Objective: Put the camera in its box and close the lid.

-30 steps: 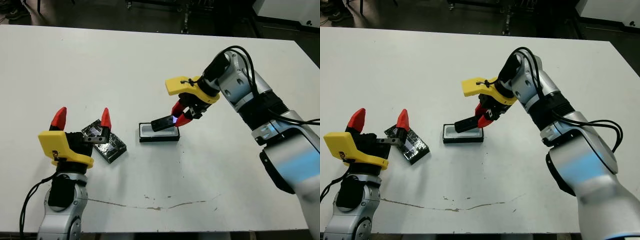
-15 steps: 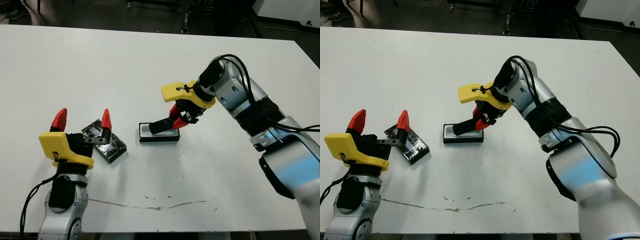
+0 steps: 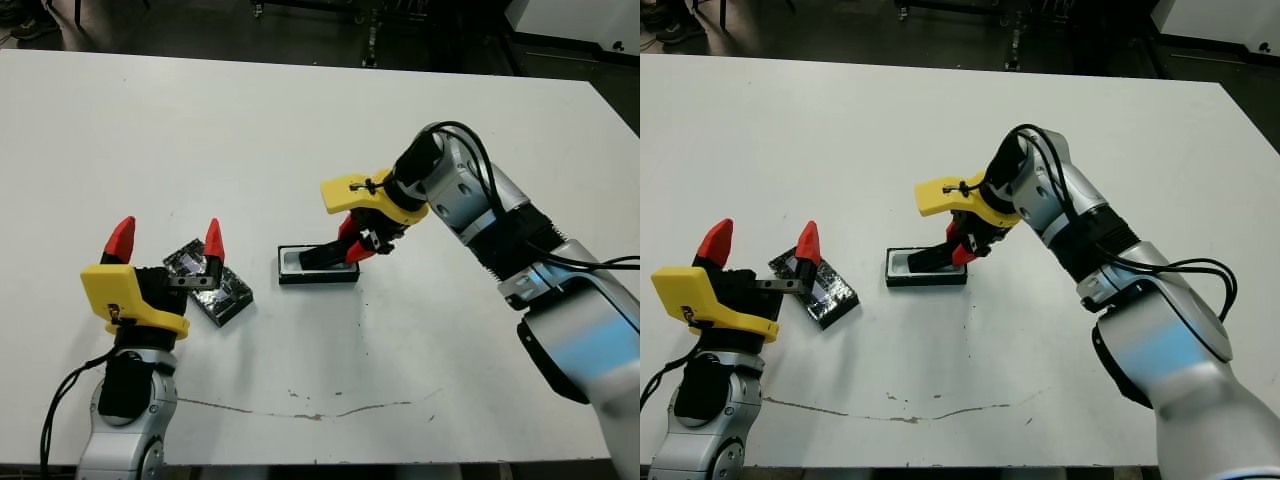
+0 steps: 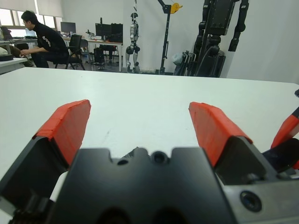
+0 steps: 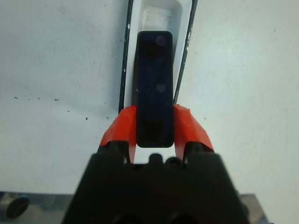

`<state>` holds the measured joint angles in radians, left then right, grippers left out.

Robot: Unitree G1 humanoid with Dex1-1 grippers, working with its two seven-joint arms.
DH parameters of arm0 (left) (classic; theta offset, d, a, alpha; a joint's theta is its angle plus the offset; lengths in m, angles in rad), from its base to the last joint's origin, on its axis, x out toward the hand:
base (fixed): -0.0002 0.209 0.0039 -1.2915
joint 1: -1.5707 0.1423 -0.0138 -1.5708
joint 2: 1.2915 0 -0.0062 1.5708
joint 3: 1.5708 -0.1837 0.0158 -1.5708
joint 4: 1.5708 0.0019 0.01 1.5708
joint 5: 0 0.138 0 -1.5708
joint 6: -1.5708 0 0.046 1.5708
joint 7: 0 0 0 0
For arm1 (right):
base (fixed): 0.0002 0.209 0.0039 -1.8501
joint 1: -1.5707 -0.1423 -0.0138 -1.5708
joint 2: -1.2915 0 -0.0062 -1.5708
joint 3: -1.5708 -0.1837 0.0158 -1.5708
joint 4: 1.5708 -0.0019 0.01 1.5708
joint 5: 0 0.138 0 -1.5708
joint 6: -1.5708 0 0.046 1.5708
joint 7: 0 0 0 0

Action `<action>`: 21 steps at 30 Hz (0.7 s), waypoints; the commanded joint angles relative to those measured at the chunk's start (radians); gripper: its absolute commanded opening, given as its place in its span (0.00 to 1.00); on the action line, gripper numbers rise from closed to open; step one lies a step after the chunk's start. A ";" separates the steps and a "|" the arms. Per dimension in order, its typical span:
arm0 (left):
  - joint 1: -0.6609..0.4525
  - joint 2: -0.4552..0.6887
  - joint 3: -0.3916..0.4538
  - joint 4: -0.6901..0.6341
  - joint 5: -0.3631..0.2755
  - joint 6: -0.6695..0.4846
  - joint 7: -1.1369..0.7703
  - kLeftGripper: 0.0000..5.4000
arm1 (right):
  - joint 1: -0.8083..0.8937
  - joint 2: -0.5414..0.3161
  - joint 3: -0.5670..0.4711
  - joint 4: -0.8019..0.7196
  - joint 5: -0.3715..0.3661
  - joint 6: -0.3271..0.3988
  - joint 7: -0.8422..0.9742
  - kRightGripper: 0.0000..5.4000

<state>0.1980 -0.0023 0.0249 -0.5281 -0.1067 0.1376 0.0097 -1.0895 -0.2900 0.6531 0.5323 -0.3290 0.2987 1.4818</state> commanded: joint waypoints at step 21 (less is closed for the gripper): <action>0.021 -0.006 -0.002 -0.005 -0.004 0.001 0.001 1.00 | -0.007 0.095 0.040 0.024 -0.004 0.028 0.014 0.31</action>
<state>0.2054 -0.0047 0.0212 -0.5281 -0.1118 0.1375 0.0079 -1.1124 -0.2242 0.6785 0.5500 -0.3494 0.3352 1.4828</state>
